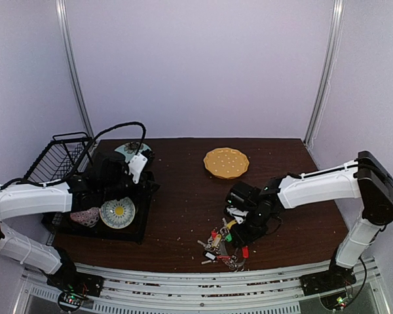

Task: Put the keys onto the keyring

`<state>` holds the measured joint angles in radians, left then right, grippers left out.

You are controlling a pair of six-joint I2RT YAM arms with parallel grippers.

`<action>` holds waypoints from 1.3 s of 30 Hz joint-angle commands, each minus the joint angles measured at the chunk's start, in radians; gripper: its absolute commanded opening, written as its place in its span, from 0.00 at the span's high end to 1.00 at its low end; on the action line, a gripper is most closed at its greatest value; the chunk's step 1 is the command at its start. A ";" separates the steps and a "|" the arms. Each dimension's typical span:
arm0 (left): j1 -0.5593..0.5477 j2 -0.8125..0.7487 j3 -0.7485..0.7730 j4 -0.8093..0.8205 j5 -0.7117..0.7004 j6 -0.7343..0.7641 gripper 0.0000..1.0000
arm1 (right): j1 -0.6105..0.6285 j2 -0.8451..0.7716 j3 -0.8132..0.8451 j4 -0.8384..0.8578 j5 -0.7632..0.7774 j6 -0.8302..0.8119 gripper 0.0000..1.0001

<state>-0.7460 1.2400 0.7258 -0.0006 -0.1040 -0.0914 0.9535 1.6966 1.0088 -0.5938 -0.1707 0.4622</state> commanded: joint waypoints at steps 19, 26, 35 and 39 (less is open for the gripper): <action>0.002 -0.023 0.043 0.014 0.094 0.005 0.42 | 0.151 -0.289 -0.331 0.306 -0.136 0.426 0.54; 0.001 -0.046 0.040 0.010 0.109 0.008 0.41 | 0.147 -0.308 -0.433 0.407 -0.136 0.531 0.63; 0.002 -0.063 0.038 0.008 0.110 0.012 0.40 | 0.158 -0.309 -0.474 0.456 -0.185 0.597 0.79; 0.002 -0.069 0.038 0.008 0.107 0.013 0.39 | 0.161 -0.305 -0.485 0.483 -0.195 0.611 0.80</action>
<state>-0.7460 1.1942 0.7410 -0.0196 -0.0071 -0.0891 1.1061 1.3846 0.5468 -0.1349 -0.3428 1.0359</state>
